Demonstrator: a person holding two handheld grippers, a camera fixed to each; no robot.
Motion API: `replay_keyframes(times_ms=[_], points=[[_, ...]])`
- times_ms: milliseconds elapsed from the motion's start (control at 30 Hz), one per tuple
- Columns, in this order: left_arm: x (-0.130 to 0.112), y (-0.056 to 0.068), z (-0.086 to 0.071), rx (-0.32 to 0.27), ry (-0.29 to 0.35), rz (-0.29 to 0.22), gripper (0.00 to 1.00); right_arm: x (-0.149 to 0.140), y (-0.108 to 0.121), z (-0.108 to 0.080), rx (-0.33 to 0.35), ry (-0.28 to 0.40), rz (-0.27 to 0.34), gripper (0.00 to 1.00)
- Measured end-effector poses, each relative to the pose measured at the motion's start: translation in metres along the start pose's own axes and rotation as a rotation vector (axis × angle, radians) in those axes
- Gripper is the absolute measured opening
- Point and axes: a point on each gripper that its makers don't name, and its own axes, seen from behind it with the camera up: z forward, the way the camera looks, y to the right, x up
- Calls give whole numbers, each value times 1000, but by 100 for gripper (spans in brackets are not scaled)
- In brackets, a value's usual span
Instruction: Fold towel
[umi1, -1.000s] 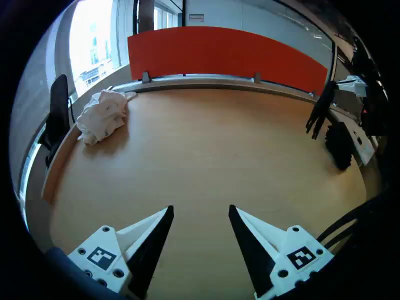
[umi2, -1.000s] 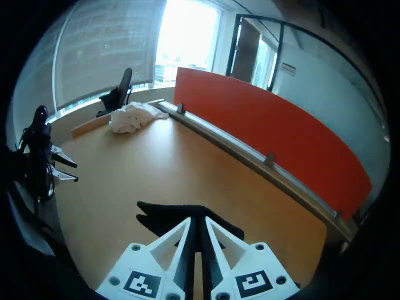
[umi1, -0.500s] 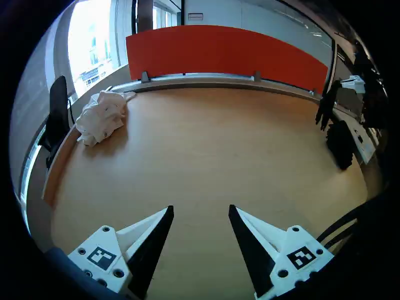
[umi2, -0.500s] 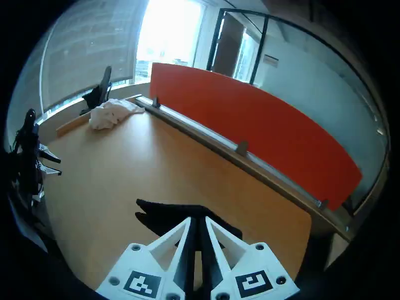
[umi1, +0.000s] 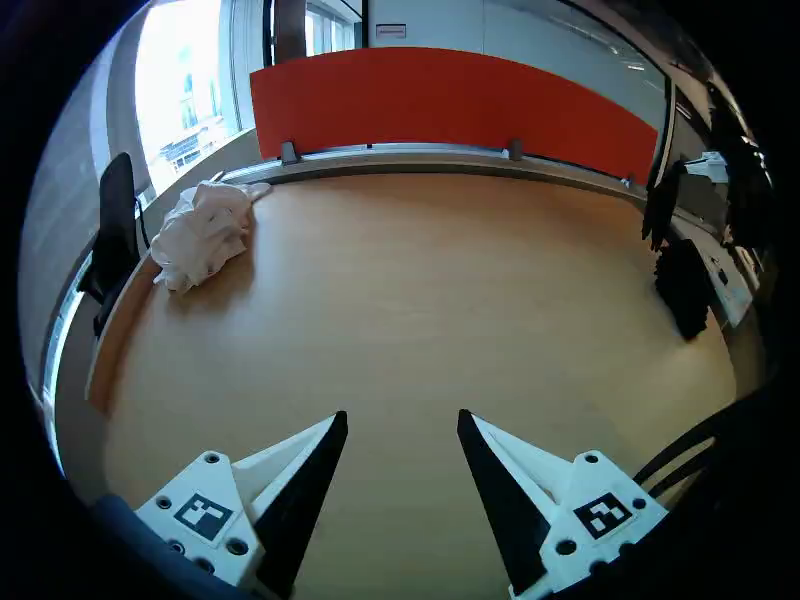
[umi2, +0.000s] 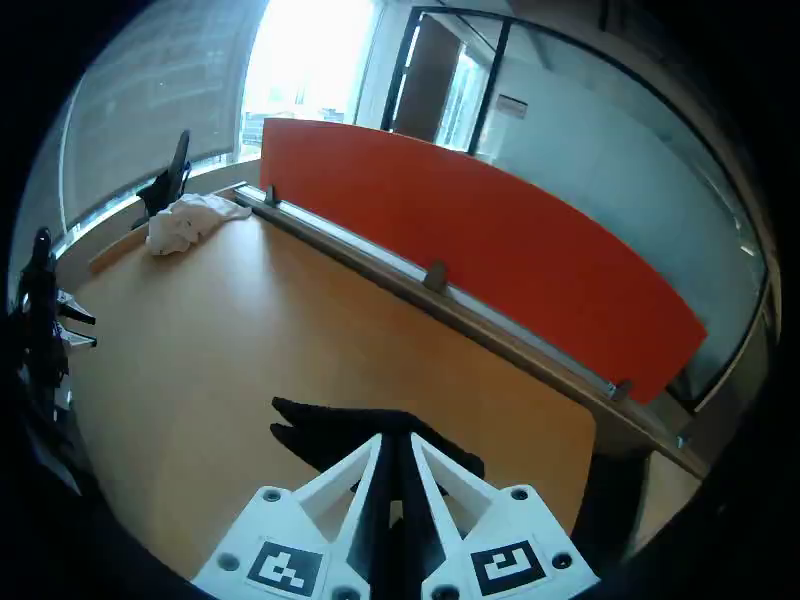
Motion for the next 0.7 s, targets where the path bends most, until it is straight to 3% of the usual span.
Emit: replay_keyframes(times_ms=[400, 700], points=[[2, 4, 1, 3, -4, 9, 81, -17, 38, -5, -50, -25, 34, 5], [4, 7, 2, 1, -5, 13, 81, -28, 51, -10, -68, -38, 56, 5]])
